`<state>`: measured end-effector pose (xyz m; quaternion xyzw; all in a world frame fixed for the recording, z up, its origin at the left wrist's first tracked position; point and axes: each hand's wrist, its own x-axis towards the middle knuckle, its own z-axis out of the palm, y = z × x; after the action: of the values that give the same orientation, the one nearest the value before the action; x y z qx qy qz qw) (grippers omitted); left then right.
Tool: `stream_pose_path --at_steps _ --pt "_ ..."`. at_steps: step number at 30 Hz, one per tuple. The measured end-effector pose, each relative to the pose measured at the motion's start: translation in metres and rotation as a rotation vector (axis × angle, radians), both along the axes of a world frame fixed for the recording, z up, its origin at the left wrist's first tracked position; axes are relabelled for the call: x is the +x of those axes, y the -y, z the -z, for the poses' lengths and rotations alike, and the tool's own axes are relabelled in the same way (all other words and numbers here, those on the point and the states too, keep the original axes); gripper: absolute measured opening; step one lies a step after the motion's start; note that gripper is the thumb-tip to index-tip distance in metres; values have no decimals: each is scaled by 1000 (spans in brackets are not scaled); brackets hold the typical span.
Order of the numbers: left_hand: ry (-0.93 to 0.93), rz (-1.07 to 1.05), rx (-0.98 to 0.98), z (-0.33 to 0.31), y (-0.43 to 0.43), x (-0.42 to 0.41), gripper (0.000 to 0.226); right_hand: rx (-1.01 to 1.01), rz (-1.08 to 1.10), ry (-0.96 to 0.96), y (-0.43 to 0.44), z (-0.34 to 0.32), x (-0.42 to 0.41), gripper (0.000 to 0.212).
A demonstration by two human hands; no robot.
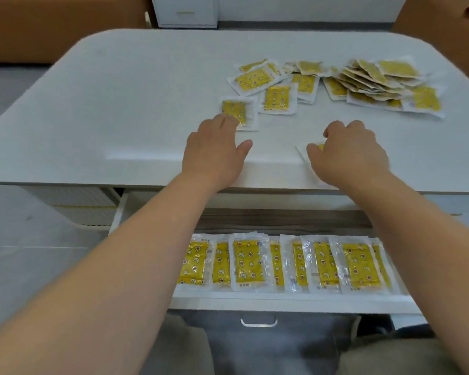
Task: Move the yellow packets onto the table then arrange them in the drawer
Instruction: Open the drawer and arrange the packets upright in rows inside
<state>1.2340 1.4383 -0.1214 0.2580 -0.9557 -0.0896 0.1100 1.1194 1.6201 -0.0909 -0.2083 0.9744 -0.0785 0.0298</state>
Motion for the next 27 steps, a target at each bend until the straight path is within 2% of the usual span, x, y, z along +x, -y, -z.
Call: stream_pose_path --at_steps 3,6,9,13,18,20,22,27 --pt "118 -7 68 19 -10 -17 72 122 86 62 -5 7 -6 64" --pt "242 31 57 33 -10 -21 80 181 73 130 -7 14 -7 72" --pt "234 9 14 36 -2 -18 83 183 45 143 -9 15 -11 77" --pt "231 -2 -51 35 3 -17 84 92 36 244 -11 14 -16 93" --pt "248 -51 -26 35 10 -19 87 -93 6 330 -9 15 -10 102" --pt "228 -78 -52 31 4 -20 86 -166 -11 327 -7 14 -9 101" --pt "207 -100 -141 24 -2 -19 80 -221 -26 325 -6 14 -8 90" --pt "234 -107 -301 12 -5 -7 51 -402 51 413 0 12 -3 59"
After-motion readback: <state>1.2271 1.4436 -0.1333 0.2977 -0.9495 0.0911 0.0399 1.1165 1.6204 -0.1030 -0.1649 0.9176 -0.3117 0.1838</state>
